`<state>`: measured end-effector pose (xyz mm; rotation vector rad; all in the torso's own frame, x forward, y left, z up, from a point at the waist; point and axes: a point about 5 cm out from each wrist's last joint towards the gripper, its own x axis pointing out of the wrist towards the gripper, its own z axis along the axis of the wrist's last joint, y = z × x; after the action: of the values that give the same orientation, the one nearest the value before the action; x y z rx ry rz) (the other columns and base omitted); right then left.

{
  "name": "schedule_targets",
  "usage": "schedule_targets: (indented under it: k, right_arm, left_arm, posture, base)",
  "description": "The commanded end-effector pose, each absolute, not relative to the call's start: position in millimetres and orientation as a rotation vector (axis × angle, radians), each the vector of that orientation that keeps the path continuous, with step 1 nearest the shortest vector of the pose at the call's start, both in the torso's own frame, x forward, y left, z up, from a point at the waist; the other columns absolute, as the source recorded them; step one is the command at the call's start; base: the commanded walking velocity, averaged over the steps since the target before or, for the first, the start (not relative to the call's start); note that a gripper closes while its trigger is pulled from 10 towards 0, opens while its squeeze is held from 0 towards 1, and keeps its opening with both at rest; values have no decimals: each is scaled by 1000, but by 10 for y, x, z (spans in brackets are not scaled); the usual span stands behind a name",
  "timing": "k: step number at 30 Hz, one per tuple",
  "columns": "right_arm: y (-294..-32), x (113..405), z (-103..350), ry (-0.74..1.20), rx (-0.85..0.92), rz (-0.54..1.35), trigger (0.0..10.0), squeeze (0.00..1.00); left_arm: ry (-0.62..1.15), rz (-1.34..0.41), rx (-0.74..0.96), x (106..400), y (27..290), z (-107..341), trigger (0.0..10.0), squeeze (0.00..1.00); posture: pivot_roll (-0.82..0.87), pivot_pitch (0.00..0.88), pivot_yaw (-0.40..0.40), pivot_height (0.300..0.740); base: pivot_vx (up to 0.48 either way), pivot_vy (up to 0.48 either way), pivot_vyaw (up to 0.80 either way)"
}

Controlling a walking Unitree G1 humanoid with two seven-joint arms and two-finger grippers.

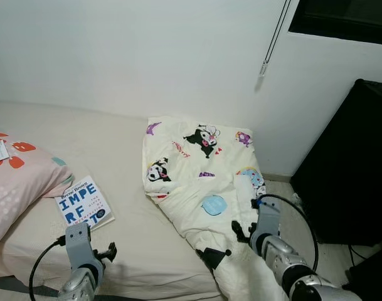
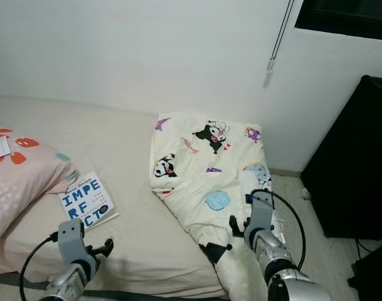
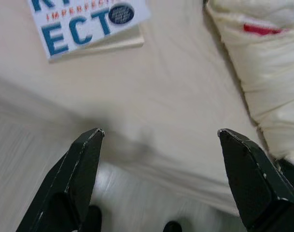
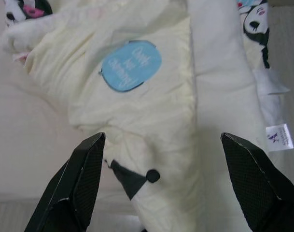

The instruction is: Clean up the room

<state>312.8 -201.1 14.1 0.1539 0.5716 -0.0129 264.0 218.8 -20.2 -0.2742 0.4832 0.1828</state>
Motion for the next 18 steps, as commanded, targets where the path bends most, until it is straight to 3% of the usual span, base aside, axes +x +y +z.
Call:
schedule_targets:
  k: [1,18]
  right_arm:
    - [-2064,3166,199,540,178,-36,10000,0]
    - [-2300,3254,380,453,212,-100,10000,0]
  left_arm:
    - [456,182,-278,2684,2206,-155,10000,0]
    - [309,106,-222,2970,2203,159,10000,0]
  posture:
    - [-72,45,-86,677]
    - [-55,75,-75,602]
  base:
    - [0,0,0]
    - [0,0,0]
